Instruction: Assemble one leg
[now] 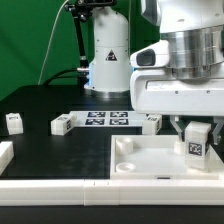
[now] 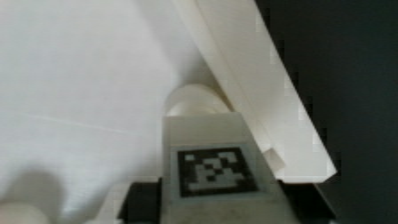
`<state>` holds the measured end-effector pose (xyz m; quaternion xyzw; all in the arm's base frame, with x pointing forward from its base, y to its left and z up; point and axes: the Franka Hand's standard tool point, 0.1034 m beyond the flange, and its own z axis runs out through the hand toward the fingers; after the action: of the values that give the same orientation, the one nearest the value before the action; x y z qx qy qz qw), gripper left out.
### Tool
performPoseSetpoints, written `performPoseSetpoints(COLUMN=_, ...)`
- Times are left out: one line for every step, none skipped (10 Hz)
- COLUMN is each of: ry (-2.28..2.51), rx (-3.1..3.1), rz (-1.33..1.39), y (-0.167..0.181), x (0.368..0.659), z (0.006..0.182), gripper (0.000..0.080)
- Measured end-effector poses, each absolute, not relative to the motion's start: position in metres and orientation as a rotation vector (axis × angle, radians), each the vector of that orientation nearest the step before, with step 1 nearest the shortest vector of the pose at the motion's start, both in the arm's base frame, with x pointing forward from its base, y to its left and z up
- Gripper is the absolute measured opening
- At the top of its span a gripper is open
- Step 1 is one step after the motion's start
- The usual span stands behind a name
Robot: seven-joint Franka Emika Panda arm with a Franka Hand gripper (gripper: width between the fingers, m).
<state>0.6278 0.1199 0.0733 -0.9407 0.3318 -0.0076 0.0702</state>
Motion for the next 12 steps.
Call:
performPoseSetpoints(ry=1.156, rx=-2.771, rz=-0.011, y=0.1216, x=0.6273, z=0.0729, gripper=0.0297)
performPoseSetpoints(ry=1.269, rx=-2.724, rz=-0.003, y=0.1227, x=0.6269, z=0.0727, gripper=0.0297)
performPoseSetpoints(ry=1.371, rx=-2.675, rz=0.004, y=0.1234, x=0.6267, z=0.0725, gripper=0.0297)
performPoseSetpoints(ry=1.473, rx=-2.618, rz=0.014, y=0.1244, x=0.6265, z=0.0723, gripper=0.0297)
performPoseSetpoints(ry=1.554, rx=-2.565, rz=0.027, y=0.1259, x=0.6262, z=0.0722, gripper=0.0297)
performPoseSetpoints(ry=1.554, rx=-2.564, rz=0.028, y=0.1267, x=0.6261, z=0.0722, gripper=0.0297)
performPoseSetpoints(ry=1.511, rx=-2.589, rz=0.024, y=0.1264, x=0.6263, z=0.0723, gripper=0.0375)
performPoseSetpoints(ry=1.419, rx=-2.639, rz=0.014, y=0.1257, x=0.6273, z=0.0731, gripper=0.051)
performPoseSetpoints(ry=1.397, rx=-2.651, rz=0.012, y=0.1257, x=0.6278, z=0.0737, gripper=0.0625)
performPoseSetpoints(ry=1.36, rx=-2.671, rz=0.012, y=0.126, x=0.6276, z=0.0738, gripper=0.0625)
performPoseSetpoints(ry=1.174, rx=-2.766, rz=0.009, y=0.1262, x=0.6271, z=0.0744, gripper=0.0642)
performPoseSetpoints(ry=0.968, rx=-2.852, rz=-0.008, y=0.1266, x=0.629, z=0.0762, gripper=0.0648)
